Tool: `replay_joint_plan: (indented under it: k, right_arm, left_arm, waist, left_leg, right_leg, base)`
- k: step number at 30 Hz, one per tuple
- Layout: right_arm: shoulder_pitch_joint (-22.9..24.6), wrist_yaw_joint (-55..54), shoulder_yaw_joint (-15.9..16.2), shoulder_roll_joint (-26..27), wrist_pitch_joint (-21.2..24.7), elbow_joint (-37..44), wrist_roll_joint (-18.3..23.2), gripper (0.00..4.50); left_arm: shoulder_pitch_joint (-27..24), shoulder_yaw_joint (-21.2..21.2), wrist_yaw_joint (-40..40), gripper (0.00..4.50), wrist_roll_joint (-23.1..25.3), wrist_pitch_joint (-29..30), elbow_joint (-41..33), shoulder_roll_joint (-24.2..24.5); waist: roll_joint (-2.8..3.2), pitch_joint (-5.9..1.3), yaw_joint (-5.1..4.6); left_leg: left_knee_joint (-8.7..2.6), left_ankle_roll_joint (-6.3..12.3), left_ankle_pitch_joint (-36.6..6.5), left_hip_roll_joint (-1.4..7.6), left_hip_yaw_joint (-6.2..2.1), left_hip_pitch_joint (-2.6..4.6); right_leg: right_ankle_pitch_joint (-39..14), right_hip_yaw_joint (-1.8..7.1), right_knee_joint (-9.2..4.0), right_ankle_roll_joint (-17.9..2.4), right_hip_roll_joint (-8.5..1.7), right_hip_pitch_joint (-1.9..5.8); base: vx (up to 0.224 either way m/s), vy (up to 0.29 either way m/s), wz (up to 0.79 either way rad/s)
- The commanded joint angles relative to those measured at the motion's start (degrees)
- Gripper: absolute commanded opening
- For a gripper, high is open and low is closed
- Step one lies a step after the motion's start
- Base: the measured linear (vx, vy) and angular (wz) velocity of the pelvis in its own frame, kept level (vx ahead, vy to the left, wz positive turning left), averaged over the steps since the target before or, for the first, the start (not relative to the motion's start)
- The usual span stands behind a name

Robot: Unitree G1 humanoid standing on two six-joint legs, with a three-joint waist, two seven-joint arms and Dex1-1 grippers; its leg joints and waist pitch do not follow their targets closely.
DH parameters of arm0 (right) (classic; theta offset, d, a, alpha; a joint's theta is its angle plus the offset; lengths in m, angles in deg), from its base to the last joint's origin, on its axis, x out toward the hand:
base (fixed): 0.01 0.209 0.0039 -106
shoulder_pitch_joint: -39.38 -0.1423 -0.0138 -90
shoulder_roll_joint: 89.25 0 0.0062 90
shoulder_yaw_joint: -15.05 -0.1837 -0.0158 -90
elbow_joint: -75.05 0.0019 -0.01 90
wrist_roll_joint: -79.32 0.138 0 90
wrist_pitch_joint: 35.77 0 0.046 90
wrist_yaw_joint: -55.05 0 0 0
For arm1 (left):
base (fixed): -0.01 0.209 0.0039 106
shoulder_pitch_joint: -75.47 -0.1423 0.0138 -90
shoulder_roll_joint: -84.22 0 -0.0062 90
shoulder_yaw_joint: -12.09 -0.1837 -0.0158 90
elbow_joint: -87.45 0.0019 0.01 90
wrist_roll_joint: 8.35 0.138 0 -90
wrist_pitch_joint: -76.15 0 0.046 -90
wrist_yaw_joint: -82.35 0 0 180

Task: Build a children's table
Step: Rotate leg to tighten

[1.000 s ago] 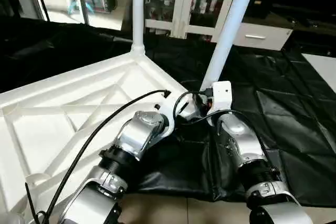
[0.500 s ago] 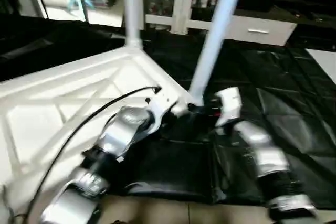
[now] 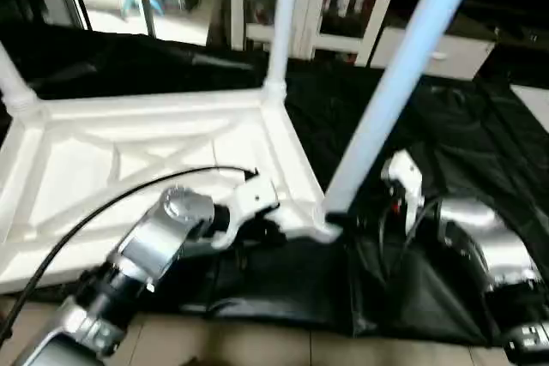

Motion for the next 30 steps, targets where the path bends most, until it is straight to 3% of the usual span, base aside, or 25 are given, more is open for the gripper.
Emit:
replay_joint_plan:
  k: [1,7,13,30]
  right_arm:
    - [-0.55,0.73,1.25,-0.49,-1.27,-0.07,-1.36,4.44]
    - [-0.54,1.31,2.08,0.12,-2.35,-0.41,-1.77,4.44]
    - [-1.15,0.32,2.41,1.10,-3.64,-1.95,-2.83,4.44]
    - [-2.07,1.47,2.80,1.38,-6.11,-4.42,-3.29,2.95]
  left_arm:
    - [-0.98,-1.97,1.68,0.00,-0.98,0.70,-1.02,-0.66]
    - [-1.17,-2.05,2.08,0.00,-0.90,0.97,-1.67,-0.29]
    - [-1.16,-2.17,2.14,0.00,-0.72,1.08,-1.66,-0.07]
    - [-1.16,-2.22,2.01,0.00,-0.52,1.51,-1.66,0.24]
  waist:
    - [-0.29,-2.87,-0.05]
    - [-0.36,-3.11,0.02]
    - [-0.34,-3.11,0.00]
    - [-0.56,-3.14,-0.05]
  left_leg:
    - [-4.14,2.18,-9.78,2.98,-0.99,0.47]
    - [-3.87,3.26,-6.62,2.92,-0.88,0.30]
    - [-3.84,3.12,-7.16,2.90,-0.86,0.35]
    - [-3.70,2.93,-7.50,2.90,-0.86,0.39]
  right_leg:
    - [-14.60,3.34,-3.80,-10.49,-4.10,2.54]
    - [-9.81,3.34,-3.12,-11.83,-4.00,2.76]
    - [-10.73,3.33,-3.21,-11.95,-4.04,2.78]
    - [-11.07,3.32,-3.10,-11.80,-3.99,2.77]
  base:
    - [0.000,0.000,0.00]
    - [0.000,0.000,0.00]
    - [0.000,0.000,0.00]
    - [0.000,0.000,0.00]
